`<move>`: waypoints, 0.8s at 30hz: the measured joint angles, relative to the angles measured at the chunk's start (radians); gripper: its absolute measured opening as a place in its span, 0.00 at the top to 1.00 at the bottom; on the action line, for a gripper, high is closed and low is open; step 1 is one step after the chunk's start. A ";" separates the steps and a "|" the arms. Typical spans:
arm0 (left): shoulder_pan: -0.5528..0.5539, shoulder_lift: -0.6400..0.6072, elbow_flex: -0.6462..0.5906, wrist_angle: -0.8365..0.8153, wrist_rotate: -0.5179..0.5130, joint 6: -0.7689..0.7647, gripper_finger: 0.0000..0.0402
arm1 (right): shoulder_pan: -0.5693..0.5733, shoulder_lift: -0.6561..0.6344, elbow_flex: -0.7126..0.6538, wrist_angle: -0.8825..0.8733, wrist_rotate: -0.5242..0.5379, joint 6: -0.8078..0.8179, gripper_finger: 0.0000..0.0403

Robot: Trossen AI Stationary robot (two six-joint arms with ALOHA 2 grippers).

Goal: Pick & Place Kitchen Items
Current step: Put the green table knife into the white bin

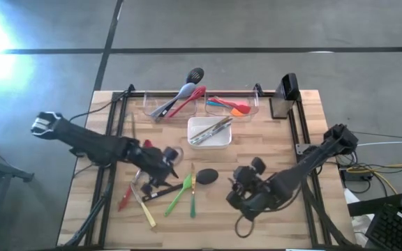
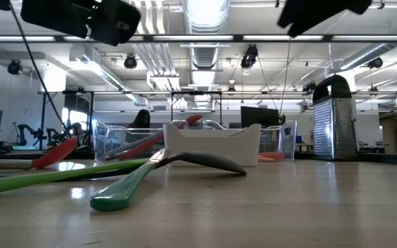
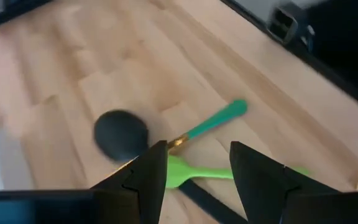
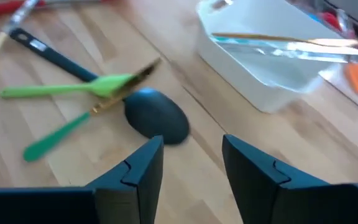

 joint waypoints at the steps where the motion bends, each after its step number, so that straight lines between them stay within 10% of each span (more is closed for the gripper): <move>1: -0.014 0.034 0.030 -0.011 -0.002 0.039 0.55 | 0.009 -0.015 -0.001 -0.037 0.001 0.024 0.62; 24: -0.075 0.620 0.537 -0.332 -0.072 0.408 0.57 | 0.168 -0.161 -0.110 -0.317 0.143 0.307 0.63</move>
